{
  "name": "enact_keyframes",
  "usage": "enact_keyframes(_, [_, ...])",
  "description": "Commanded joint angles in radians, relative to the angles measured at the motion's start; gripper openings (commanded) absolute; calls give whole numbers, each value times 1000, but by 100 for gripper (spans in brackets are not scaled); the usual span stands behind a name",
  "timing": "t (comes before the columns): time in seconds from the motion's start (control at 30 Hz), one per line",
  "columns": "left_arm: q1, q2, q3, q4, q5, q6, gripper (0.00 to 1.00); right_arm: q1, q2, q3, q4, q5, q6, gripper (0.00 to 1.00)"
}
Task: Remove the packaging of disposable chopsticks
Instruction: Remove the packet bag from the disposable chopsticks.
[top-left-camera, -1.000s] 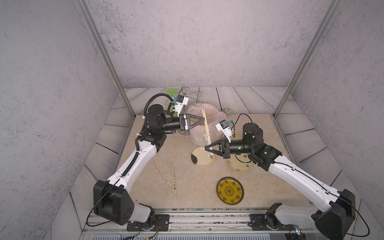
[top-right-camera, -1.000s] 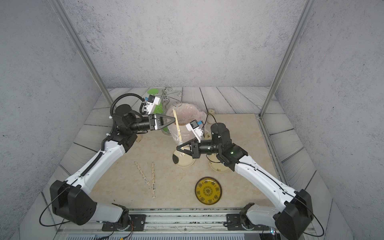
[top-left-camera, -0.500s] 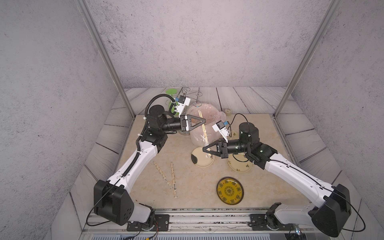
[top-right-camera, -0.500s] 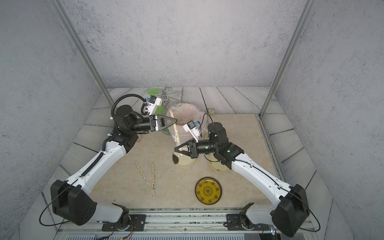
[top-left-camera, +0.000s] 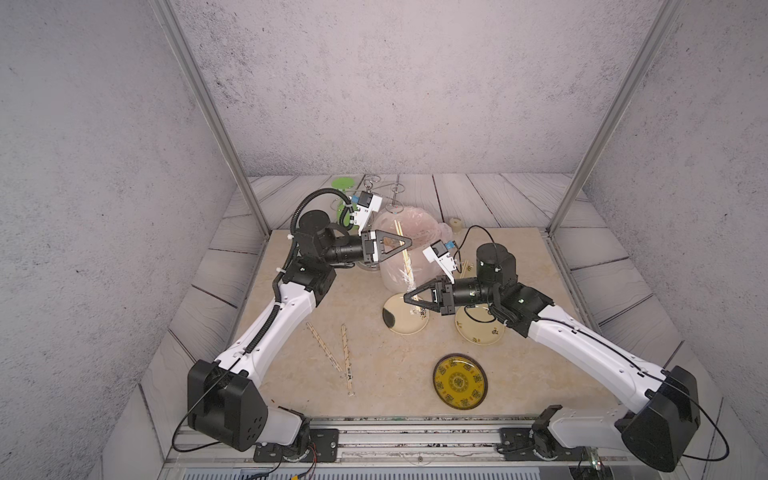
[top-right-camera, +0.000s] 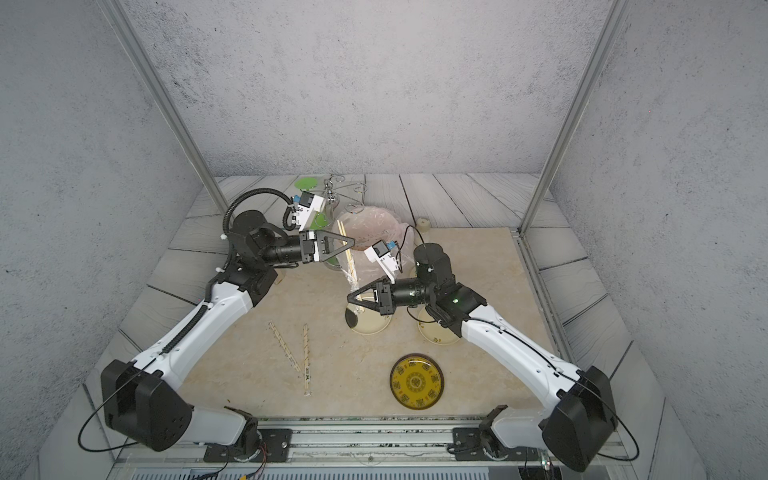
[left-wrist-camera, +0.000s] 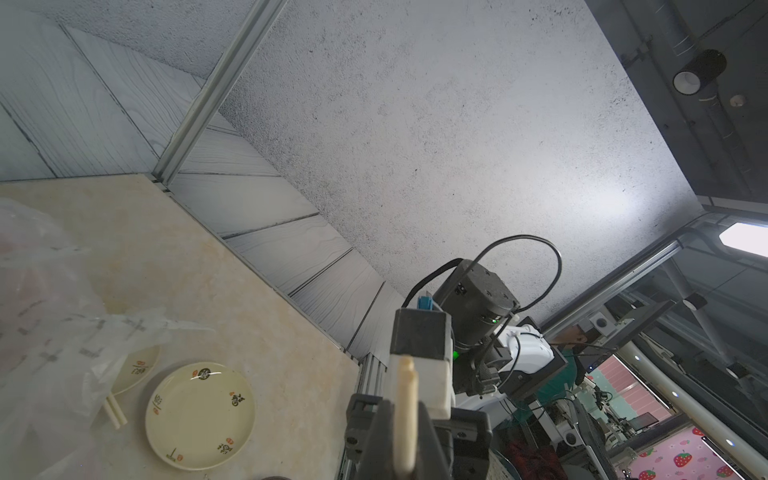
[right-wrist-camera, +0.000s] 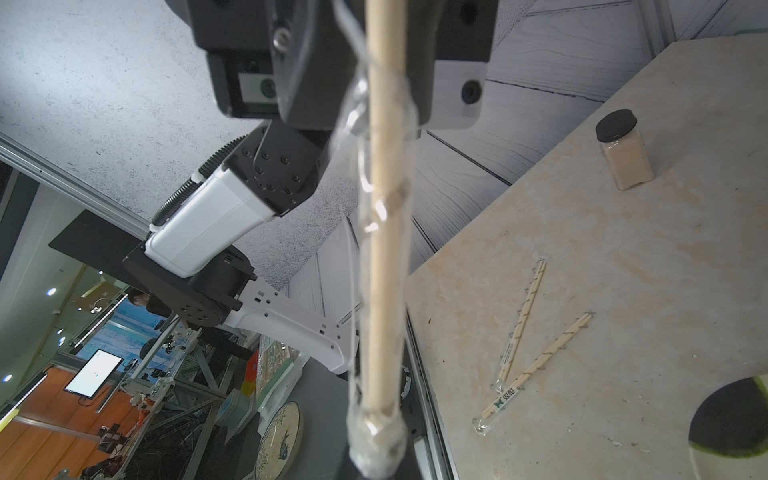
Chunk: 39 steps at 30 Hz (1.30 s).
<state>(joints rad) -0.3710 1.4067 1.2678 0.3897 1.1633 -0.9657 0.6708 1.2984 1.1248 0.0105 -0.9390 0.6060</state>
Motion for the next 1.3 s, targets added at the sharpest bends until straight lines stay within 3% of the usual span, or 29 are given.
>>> enact_keyframes(0.0, [34,-31,-24,47,-73,-20,0,4,3,29,-18,23,-33,18])
enact_keyframes(0.07, [63,-34,-39,102,-90,-62,0,3,2,36,-42,48,-48,39])
enact_keyframes(0.2, [99,-28,-54,168,-99,-120,0,4,8,43,-44,48,-47,46])
enact_keyframes(0.3, [109,-26,-53,178,-97,-130,0,3,9,41,-40,49,-43,41])
enact_keyframes(0.7, [135,-39,-59,199,-107,-134,0,3,3,29,-51,101,-33,0])
enact_keyframes(0.83, [208,-62,-71,209,-136,-142,0,1,0,50,-137,153,-74,0])
enact_keyframes(1.13, [493,-97,-102,271,-167,-195,0,-77,41,88,-306,247,-107,0])
enact_keyframes(1.27, [580,-78,-116,402,-167,-316,0,-93,68,127,-362,229,-141,0])
